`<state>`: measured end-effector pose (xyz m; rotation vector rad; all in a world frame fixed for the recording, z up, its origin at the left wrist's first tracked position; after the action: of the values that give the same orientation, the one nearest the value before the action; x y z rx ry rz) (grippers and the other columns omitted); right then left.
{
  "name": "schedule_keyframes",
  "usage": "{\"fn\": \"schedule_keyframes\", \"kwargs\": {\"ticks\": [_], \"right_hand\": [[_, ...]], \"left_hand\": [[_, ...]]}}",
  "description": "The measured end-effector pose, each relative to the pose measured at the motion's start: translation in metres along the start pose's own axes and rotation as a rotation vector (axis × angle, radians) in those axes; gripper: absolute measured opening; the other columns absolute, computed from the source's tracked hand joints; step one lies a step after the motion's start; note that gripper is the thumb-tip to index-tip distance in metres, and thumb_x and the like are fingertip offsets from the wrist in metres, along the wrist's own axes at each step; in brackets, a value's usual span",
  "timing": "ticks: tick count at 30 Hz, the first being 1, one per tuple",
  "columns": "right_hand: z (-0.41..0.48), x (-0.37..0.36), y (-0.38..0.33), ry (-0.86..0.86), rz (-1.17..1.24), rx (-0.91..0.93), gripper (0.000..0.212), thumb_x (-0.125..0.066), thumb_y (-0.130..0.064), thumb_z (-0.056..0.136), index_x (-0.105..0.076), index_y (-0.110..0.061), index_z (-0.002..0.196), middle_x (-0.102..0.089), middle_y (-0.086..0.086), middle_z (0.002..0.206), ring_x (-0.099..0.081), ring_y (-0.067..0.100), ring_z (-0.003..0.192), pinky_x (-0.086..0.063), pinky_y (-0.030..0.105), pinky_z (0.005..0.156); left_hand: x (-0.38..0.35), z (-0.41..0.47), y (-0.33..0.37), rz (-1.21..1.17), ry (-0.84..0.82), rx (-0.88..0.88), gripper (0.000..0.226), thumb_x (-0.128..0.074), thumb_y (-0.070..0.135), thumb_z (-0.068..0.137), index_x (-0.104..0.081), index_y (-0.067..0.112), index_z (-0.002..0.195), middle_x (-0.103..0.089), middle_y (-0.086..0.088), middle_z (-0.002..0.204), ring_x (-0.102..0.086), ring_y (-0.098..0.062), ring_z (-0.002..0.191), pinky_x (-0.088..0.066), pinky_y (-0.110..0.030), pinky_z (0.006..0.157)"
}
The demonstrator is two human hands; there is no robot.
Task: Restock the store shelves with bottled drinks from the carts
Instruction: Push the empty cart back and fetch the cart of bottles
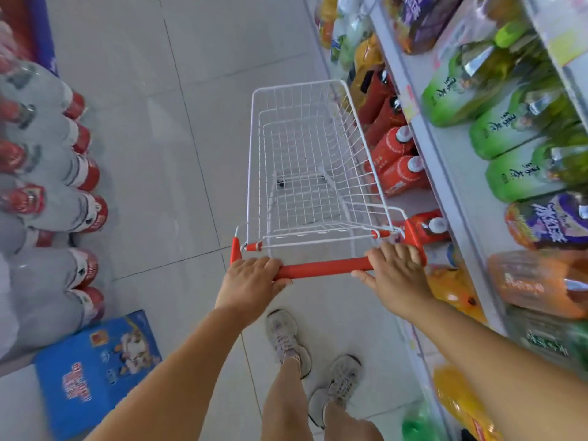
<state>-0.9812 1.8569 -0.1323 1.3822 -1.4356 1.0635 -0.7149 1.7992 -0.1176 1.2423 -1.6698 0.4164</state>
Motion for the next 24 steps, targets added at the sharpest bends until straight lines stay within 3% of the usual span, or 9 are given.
{"fn": "schedule_keyframes", "kwargs": {"ticks": [6,10,16,20,24], "right_hand": [[0.107,0.029,-0.038,-0.069,-0.025,0.035,0.054,-0.036,-0.065,0.081,-0.058,-0.016,0.081,-0.054,0.004,0.078,-0.057,0.030,0.074,-0.027,0.038,0.078],[0.183,0.048,-0.060,-0.186,-0.035,0.055,0.053,-0.040,-0.068,0.086,-0.054,-0.021,0.108,-0.052,0.001,0.106,-0.048,0.027,0.107,-0.021,0.036,0.093],[0.317,0.088,-0.092,-0.202,-0.062,0.135,0.057,-0.024,-0.071,0.089,-0.044,-0.024,0.114,-0.042,-0.004,0.113,-0.038,0.021,0.111,-0.015,0.033,0.096],[0.410,0.123,-0.117,-0.108,-0.024,0.206,0.099,0.019,-0.082,0.067,-0.049,-0.023,0.108,-0.047,-0.002,0.111,-0.044,0.024,0.107,-0.016,0.033,0.090],[0.508,0.148,-0.143,-0.097,-0.010,0.240,0.108,0.025,-0.082,0.062,-0.052,-0.021,0.105,-0.052,-0.001,0.108,-0.047,0.025,0.104,-0.018,0.033,0.089]], "left_hand": [[0.049,0.056,-0.078,-0.010,-0.005,0.022,0.034,-0.037,0.056,0.097,-0.053,0.029,0.110,-0.063,0.010,0.106,-0.058,-0.016,0.104,-0.037,-0.032,0.093],[0.085,0.099,-0.131,-0.032,-0.012,0.047,0.035,-0.033,0.058,0.097,-0.051,0.031,0.110,-0.060,0.011,0.103,-0.057,-0.015,0.099,-0.038,-0.032,0.093],[0.153,0.173,-0.206,-0.057,0.015,0.096,0.032,-0.034,0.055,0.098,-0.052,0.029,0.106,-0.055,0.012,0.097,-0.057,-0.014,0.096,-0.038,-0.032,0.092],[0.201,0.226,-0.258,-0.071,0.028,0.157,0.032,-0.037,0.055,0.098,-0.053,0.028,0.105,-0.055,0.011,0.096,-0.055,-0.015,0.095,-0.040,-0.032,0.090],[0.247,0.279,-0.318,-0.073,0.042,0.199,0.033,-0.034,0.057,0.097,-0.052,0.030,0.104,-0.056,0.012,0.094,-0.056,-0.015,0.094,-0.040,-0.031,0.089]]}}
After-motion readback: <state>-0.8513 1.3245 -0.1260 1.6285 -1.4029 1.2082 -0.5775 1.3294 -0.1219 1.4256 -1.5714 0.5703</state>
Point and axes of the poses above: each hand's wrist, its own z-axis towards the middle knuckle, its own x-axis out of the back of the hand, y = z × x, the point moved 2 cm from there along z, towards the middle knuckle
